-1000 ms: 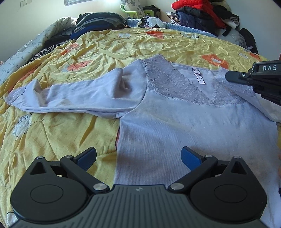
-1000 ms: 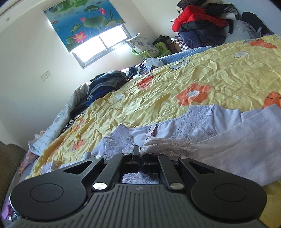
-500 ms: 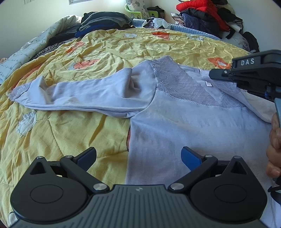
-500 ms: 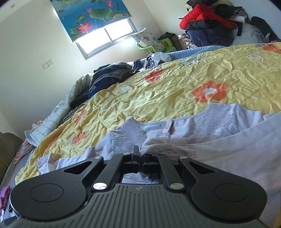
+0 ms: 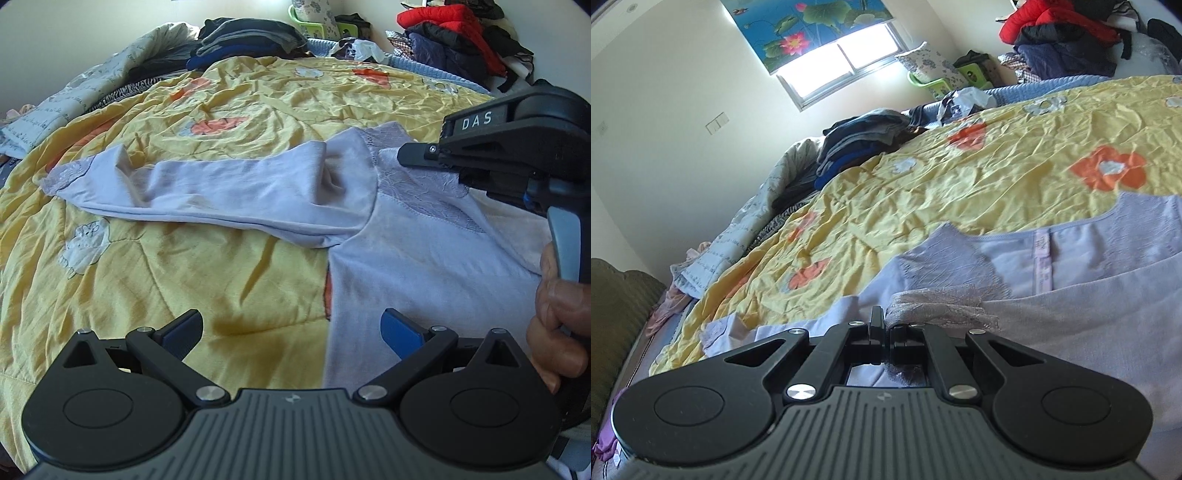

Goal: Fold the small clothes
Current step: 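Lift the held sleeve with the right tool and lay it across the body, then open the right tool to release the folded sleeve, then close the left tool on the other sleeve's lace cuff, then carry the held sleeve with the left tool across the shirt body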

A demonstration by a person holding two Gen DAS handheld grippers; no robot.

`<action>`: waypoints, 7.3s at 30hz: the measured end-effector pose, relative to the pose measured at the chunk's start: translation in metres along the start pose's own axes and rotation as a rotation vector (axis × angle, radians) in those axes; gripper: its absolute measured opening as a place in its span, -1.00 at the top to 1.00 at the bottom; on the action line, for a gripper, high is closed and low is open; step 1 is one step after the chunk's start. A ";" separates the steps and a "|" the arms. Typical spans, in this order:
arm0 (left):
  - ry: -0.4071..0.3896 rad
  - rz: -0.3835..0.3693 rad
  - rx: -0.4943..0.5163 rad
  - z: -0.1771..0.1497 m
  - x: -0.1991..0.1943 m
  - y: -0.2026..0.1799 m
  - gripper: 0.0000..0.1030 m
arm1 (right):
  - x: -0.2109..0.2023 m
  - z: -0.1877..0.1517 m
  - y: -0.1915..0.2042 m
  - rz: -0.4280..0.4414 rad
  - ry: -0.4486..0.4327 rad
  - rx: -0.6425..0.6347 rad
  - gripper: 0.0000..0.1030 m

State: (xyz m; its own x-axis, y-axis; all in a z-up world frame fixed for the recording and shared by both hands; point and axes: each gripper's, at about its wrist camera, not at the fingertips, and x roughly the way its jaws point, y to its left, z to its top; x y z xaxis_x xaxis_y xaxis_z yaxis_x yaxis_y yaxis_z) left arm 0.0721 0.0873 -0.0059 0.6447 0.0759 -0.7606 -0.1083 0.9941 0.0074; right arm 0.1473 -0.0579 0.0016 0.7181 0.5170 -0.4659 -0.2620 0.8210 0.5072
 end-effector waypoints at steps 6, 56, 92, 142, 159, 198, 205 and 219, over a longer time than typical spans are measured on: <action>0.006 0.016 -0.016 -0.001 0.000 0.010 -1.00 | 0.015 -0.012 0.015 0.020 0.077 -0.076 0.77; 0.033 0.076 -0.079 -0.004 -0.001 0.038 -1.00 | 0.010 -0.028 0.026 0.073 0.184 -0.067 0.28; -0.154 -0.193 -0.705 0.040 0.053 0.247 -1.00 | -0.099 -0.052 -0.010 -0.219 -0.053 -0.201 -0.27; -0.429 0.093 -0.541 0.087 0.016 0.211 0.92 | -0.129 -0.059 -0.046 -0.292 -0.088 -0.129 -0.29; -0.580 0.181 -0.296 0.088 -0.046 0.117 0.92 | -0.154 -0.059 -0.081 -0.310 -0.134 -0.052 -0.29; -0.304 -0.303 0.366 0.021 -0.013 -0.177 0.91 | -0.195 -0.060 -0.140 -0.355 -0.204 0.118 -0.39; -0.301 -0.323 0.386 0.016 -0.014 -0.192 0.91 | -0.198 -0.062 -0.145 -0.364 -0.209 0.130 -0.39; -0.255 -0.405 0.410 0.009 -0.013 -0.224 0.91 | -0.214 -0.064 -0.160 -0.409 -0.236 0.158 -0.39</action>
State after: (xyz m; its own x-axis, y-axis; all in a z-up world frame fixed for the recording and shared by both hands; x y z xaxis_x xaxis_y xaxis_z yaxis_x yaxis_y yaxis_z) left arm 0.0950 -0.1355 0.0078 0.7392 -0.3471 -0.5772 0.4488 0.8928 0.0379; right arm -0.0055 -0.2840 -0.0259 0.8727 0.0769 -0.4821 0.1588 0.8891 0.4292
